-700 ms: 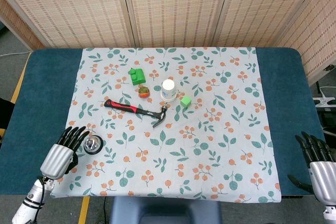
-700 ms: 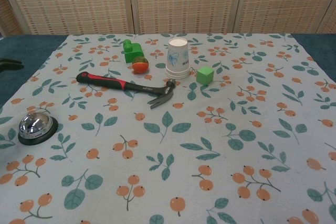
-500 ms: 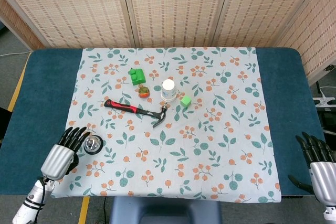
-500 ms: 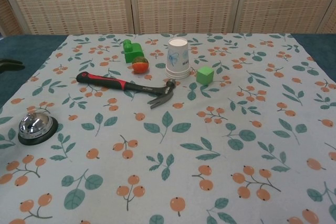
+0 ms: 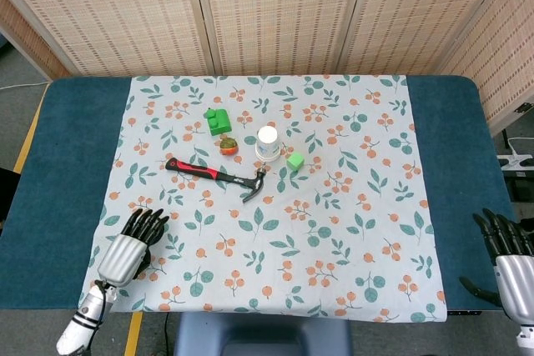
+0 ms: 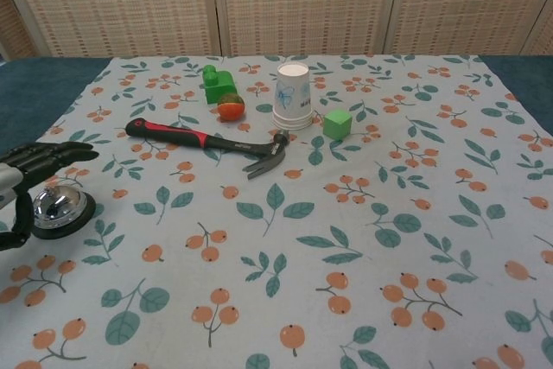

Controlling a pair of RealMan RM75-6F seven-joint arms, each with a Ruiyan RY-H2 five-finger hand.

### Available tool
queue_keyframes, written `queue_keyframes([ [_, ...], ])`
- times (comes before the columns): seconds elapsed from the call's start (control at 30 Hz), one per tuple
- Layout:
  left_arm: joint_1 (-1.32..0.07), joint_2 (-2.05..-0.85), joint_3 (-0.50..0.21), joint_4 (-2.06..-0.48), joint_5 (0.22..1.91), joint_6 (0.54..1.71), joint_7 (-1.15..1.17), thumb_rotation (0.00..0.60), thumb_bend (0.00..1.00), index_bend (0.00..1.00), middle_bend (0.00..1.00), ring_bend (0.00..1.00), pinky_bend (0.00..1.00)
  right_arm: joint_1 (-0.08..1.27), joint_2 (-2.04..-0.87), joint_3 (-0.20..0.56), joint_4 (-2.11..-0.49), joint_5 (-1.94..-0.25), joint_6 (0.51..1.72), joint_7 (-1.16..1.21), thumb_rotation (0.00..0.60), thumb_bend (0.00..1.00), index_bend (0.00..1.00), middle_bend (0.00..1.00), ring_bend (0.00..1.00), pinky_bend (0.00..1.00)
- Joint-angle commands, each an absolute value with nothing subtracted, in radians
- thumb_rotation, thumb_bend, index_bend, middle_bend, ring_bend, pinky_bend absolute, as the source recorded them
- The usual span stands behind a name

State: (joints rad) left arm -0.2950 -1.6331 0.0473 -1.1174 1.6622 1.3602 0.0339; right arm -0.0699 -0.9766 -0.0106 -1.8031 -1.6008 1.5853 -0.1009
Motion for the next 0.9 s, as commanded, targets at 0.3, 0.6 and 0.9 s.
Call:
queue_keyframes([
  [0.3, -0.308, -1.728, 0.05, -0.961, 1.578, 1.232, -0.056, 0.6, 1.0, 0.0, 0.0, 0.0, 0.03, -0.071, -0.987, -0.011, -1.798, -1.605, 1.589, -0.117, 0.6, 0.02, 0.0, 0.0, 0.0, 0.08],
  [0.6, -0.31, -1.689, 0.036, -1.019, 1.607, 1.315, -0.047, 0.6, 1.0, 0.0, 0.0, 0.0, 0.03, -0.067, -0.985, -0.008, -1.804, -1.594, 1.578, -0.119, 0.6, 0.02, 0.0, 0.0, 0.0, 0.08],
  [0.9, -0.314, -1.512, 0.034, -1.208, 1.651, 1.396, -0.058, 0.6, 1.0, 0.0, 0.0, 0.0, 0.07, -0.061, -0.983, -0.01, -1.805, -1.591, 1.563, -0.122, 0.6, 0.02, 0.0, 0.0, 0.0, 0.08],
])
